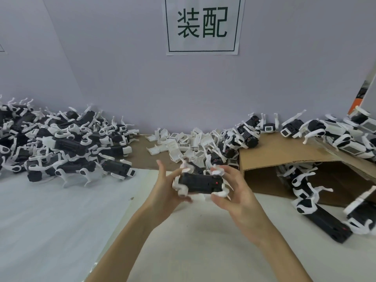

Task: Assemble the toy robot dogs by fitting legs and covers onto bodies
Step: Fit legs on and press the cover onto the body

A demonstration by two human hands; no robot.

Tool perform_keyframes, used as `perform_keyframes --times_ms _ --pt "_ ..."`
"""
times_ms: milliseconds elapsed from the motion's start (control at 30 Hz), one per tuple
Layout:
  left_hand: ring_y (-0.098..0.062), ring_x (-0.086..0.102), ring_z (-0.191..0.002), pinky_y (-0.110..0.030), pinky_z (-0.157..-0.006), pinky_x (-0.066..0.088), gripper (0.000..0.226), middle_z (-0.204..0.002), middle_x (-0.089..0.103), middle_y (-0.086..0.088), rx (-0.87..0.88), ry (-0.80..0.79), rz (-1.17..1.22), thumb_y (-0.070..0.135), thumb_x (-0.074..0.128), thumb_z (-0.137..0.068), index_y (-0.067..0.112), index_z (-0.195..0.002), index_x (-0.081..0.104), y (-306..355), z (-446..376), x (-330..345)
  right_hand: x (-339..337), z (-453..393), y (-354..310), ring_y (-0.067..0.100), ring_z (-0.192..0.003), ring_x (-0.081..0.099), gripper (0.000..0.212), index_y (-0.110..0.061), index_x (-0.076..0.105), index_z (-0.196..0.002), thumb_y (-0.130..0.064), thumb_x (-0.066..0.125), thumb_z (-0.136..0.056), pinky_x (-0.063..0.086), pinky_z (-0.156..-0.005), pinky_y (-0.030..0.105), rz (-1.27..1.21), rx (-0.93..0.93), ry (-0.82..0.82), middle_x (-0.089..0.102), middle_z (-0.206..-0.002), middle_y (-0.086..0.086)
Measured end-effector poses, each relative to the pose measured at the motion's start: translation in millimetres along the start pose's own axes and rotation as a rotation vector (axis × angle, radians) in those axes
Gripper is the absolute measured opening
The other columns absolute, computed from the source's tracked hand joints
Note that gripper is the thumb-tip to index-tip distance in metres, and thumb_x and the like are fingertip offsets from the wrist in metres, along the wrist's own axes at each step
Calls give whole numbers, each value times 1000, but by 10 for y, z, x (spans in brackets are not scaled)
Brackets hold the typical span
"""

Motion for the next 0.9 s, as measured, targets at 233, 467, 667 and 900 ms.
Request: perform_keyframes --times_ms 233,467,667,900 --pt "-26 63 -68 -24 -52 46 25 -95 70 -22 82 93 -202 36 71 -99 14 -107 80 -26 -59 -140 113 49 -23 31 -142 50 83 -32 45 -156 6 65 -84 40 -118 53 -300 120 -231 52 -154 8" --pt "-13 67 -89 -24 -78 53 53 -119 70 6 516 -3 -523 50 77 -88 39 -136 57 123 129 92 78 -9 228 39 -117 69 46 -6 63 -134 -34 64 -97 60 -96 46 -293 326 88 69 -123 27" --pt "-14 71 -111 -20 -89 51 46 -116 78 4 337 16 -500 55 71 -88 38 -130 67 69 107 91 -12 0 173 28 -134 59 46 -8 56 -142 -24 65 -100 52 -108 50 -278 226 69 64 -140 12" --pt "-14 57 -140 -33 -113 42 53 -144 67 5 409 -84 -469 50 51 -104 26 -150 57 176 116 1 120 25 105 17 -139 53 61 -28 46 -147 -33 74 -93 45 -114 40 26 69 -6 60 -144 -8"
Point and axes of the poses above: each hand's wrist, its own z-axis away from the middle knuckle, its own x-axis out of the palm, y = z × x, the point moved 5 cm from there along -z, towards the middle knuckle
